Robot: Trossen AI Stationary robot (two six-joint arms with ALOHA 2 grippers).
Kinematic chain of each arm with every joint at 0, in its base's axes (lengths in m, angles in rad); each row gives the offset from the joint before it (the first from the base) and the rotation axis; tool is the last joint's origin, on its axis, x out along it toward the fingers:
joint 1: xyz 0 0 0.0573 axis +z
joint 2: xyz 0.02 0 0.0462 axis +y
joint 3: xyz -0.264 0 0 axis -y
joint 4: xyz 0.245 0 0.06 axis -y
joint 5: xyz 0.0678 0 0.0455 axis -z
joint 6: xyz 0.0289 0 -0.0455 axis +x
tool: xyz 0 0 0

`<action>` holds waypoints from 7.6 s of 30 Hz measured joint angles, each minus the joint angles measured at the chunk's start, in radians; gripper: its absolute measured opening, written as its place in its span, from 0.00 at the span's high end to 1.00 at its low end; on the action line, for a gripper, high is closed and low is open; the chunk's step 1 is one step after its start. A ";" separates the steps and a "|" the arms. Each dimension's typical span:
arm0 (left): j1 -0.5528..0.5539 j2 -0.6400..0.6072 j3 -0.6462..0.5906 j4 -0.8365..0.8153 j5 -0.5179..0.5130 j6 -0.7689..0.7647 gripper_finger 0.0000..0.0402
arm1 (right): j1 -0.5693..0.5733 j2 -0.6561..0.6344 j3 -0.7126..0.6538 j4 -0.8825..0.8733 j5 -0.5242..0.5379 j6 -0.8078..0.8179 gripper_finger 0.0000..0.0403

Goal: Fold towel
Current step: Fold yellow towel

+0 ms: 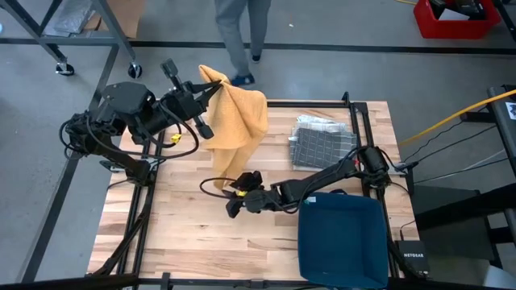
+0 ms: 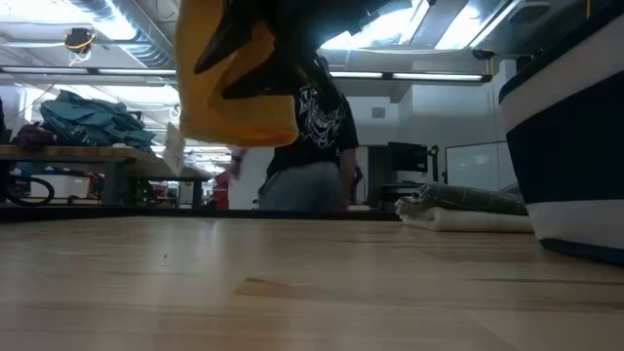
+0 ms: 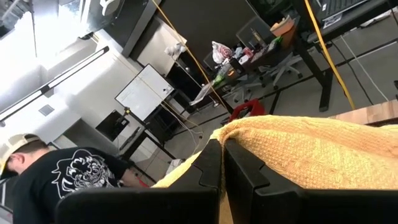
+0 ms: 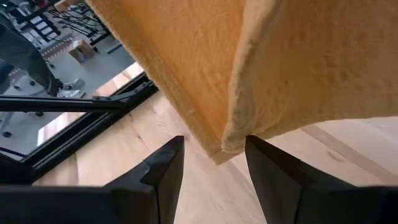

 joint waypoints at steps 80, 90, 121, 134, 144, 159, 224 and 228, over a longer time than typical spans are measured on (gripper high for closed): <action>0.000 0.000 0.000 0.011 -0.001 -0.007 1.00 | -0.023 0.001 0.000 -0.228 0.045 0.251 0.56; 0.000 0.000 0.000 0.009 -0.001 -0.008 1.00 | -0.023 0.001 0.000 -0.216 0.124 0.244 0.56; 0.000 0.000 0.000 -0.001 0.000 -0.035 1.00 | -0.146 0.001 0.000 -0.177 0.096 0.213 0.56; -0.001 0.000 0.000 -0.050 0.000 -0.069 1.00 | -0.162 0.001 0.000 -0.177 0.067 0.174 0.71; -0.001 0.000 0.000 -0.106 0.001 -0.084 1.00 | -0.161 0.001 0.000 -0.178 0.064 -0.015 0.97; -0.016 0.000 0.000 -0.560 -0.043 -0.361 1.00 | -0.160 0.001 0.000 -0.598 0.151 -0.006 0.99; 0.029 -0.023 -1.265 -0.244 0.261 -1.082 0.81 | 0.078 -0.555 0.001 -0.425 -0.759 -0.415 1.00; 0.048 -0.023 -1.265 0.095 0.422 -0.982 0.81 | 0.167 -0.541 0.000 -0.451 -0.725 -0.405 1.00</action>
